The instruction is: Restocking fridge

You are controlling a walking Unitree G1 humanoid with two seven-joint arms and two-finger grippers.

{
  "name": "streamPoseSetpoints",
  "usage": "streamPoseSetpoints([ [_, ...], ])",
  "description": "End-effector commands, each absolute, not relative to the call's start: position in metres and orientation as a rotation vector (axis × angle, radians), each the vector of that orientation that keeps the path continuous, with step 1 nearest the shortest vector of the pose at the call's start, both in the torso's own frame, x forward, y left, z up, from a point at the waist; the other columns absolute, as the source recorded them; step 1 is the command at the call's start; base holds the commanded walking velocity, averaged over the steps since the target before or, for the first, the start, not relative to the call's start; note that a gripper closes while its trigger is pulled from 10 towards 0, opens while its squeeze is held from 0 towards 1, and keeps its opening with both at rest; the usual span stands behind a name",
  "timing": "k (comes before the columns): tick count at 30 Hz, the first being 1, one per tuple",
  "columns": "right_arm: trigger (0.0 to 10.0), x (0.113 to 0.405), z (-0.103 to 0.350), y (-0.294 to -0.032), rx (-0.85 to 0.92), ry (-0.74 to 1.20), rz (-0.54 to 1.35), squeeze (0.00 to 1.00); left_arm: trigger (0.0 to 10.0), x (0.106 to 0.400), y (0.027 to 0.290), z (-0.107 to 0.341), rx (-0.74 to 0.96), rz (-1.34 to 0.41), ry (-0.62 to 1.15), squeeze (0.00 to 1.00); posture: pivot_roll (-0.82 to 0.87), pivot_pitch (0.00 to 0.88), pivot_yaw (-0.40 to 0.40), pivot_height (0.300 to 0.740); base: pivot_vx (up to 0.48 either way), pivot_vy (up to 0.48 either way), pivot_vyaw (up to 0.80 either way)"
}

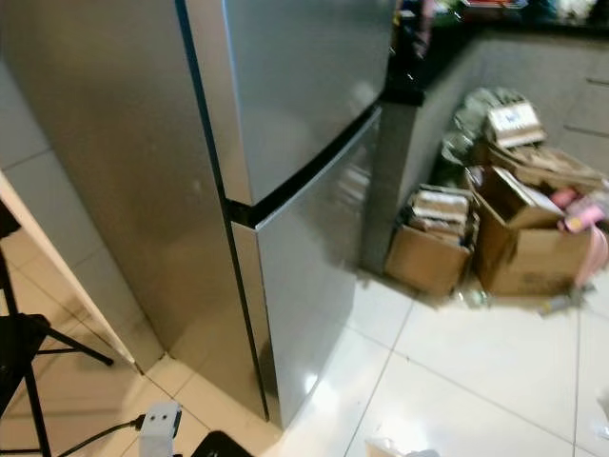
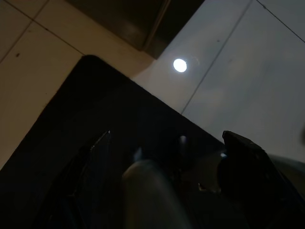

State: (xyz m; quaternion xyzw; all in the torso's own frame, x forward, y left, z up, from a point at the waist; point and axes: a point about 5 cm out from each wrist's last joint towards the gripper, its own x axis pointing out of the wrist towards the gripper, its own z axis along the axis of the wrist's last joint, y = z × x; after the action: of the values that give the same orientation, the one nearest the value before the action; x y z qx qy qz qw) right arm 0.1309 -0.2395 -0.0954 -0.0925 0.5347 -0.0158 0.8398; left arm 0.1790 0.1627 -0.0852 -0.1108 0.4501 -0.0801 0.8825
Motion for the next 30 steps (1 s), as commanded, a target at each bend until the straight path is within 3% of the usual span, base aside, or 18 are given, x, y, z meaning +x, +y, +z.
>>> streamPoseSetpoints([
  [1, 10.0, 0.130, -0.097, -0.234, -0.198, 1.125, -0.012, 0.00, 10.0, 0.174, 0.162, -0.088, -0.221, -0.165, 0.963, 0.00, -0.12, 0.000, 0.017, 0.740, 0.000, 0.000, 0.00],
  [8, 10.0, 0.130, -0.097, -0.233, -0.190, 1.120, 0.005, 0.00, 10.0, 0.176, 0.163, -0.087, -0.226, -0.158, 0.956, 0.00, -0.12, 0.000, 0.016, 0.740, 0.000, 0.000, 0.00],
  [20, 10.0, 0.130, -0.097, -0.230, -0.187, 1.113, 0.037, 0.00, 10.0, 0.176, 0.162, -0.087, -0.232, -0.150, 0.958, 0.00, -0.13, 0.000, 0.020, 0.740, 0.000, -0.448, 0.00],
  [30, 10.0, 0.128, -0.098, -0.224, -0.174, 1.106, 0.096, 0.00, 10.0, 0.192, 0.162, -0.079, -0.229, -0.134, 0.899, 0.00, -0.14, 0.000, 0.026, 0.740, 0.000, 0.000, 0.75],
])
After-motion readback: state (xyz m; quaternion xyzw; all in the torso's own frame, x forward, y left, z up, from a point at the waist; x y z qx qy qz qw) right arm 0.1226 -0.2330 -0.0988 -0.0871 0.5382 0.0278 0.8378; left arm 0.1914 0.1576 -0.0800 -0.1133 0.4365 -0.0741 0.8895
